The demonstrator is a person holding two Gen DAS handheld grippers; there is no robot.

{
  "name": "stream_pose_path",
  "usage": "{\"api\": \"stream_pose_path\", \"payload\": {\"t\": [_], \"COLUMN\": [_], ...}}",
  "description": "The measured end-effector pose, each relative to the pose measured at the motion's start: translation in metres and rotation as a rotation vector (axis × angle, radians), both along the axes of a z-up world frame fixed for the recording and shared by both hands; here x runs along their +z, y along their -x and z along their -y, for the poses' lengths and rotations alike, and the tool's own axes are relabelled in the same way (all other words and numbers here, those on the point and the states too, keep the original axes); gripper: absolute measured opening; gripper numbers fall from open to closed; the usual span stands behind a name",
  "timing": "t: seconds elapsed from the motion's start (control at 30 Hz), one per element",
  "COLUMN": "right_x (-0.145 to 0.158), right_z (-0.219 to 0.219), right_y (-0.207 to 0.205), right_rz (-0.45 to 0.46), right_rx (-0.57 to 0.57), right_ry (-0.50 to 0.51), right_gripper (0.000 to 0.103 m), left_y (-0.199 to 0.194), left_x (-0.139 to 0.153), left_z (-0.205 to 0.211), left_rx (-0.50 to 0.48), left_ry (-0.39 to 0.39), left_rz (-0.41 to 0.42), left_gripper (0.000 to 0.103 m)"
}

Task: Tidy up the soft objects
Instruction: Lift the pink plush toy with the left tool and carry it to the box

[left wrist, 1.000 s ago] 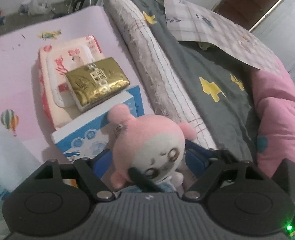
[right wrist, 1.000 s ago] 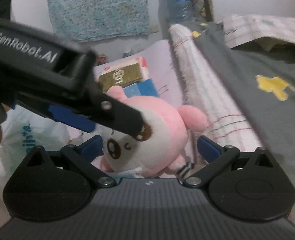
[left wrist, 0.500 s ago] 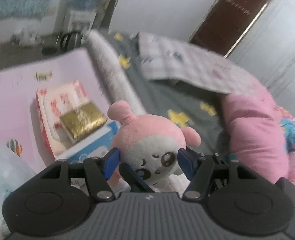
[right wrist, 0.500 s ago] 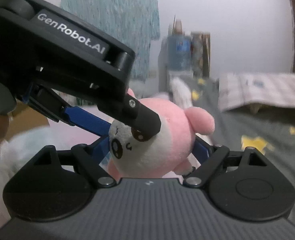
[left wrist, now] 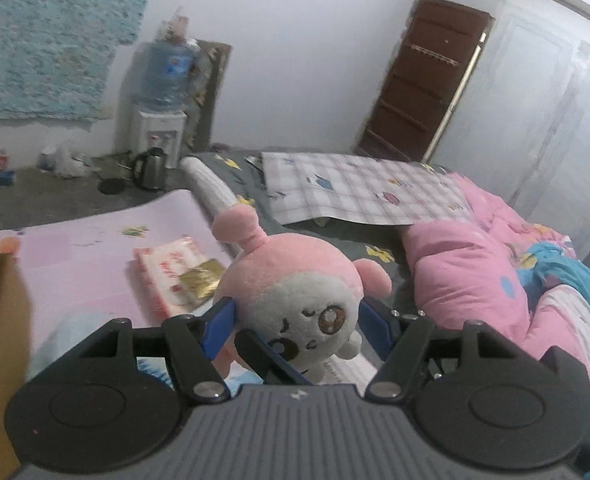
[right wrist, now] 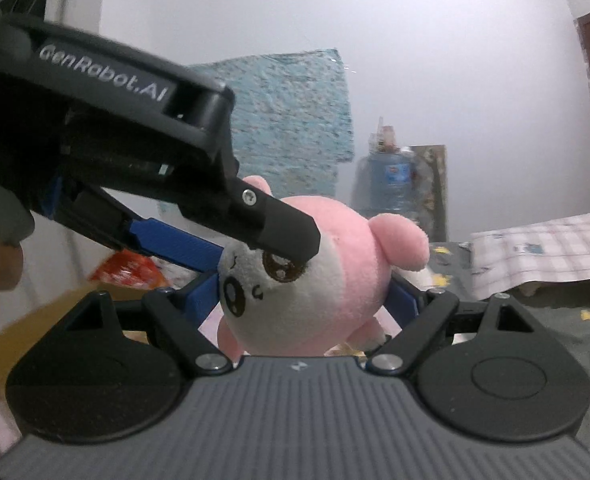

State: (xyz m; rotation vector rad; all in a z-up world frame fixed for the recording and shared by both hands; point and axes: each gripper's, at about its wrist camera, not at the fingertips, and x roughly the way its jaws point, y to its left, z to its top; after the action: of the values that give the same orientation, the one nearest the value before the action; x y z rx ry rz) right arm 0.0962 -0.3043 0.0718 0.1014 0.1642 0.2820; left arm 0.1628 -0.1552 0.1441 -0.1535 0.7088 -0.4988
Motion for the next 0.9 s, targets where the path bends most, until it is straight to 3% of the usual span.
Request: {"api": "stream_pose_path", "payload": {"t": [0.23, 0.57, 0.73, 0.9], "right_x": [0.017, 0.040, 0.037, 0.009], "right_z": [-0.067, -0.239, -0.321, -0.384], "right_y": [0.011, 0.005, -0.011, -0.043], "right_rz": [-0.051, -0.154, -0.232, -0.427], "right_rx": [0.151, 0.409, 0.497, 0.516], "right_ry": [-0.084, -0.080, -0.071, -0.157], "right_gripper": [0.086, 0.086, 0.085, 0.085], "left_y": [0.038, 0.062, 0.051, 0.011], "left_x": [0.015, 0.020, 0.010, -0.023], "left_z": [-0.081, -0.222, -0.292, -0.347], "left_rx": [0.120, 0.387, 0.495, 0.545], "left_ry": [-0.019, -0.062, -0.077, -0.091], "left_rz": [0.019, -0.024, -0.088, -0.209], "left_gripper": [0.071, 0.075, 0.076, 0.076]}}
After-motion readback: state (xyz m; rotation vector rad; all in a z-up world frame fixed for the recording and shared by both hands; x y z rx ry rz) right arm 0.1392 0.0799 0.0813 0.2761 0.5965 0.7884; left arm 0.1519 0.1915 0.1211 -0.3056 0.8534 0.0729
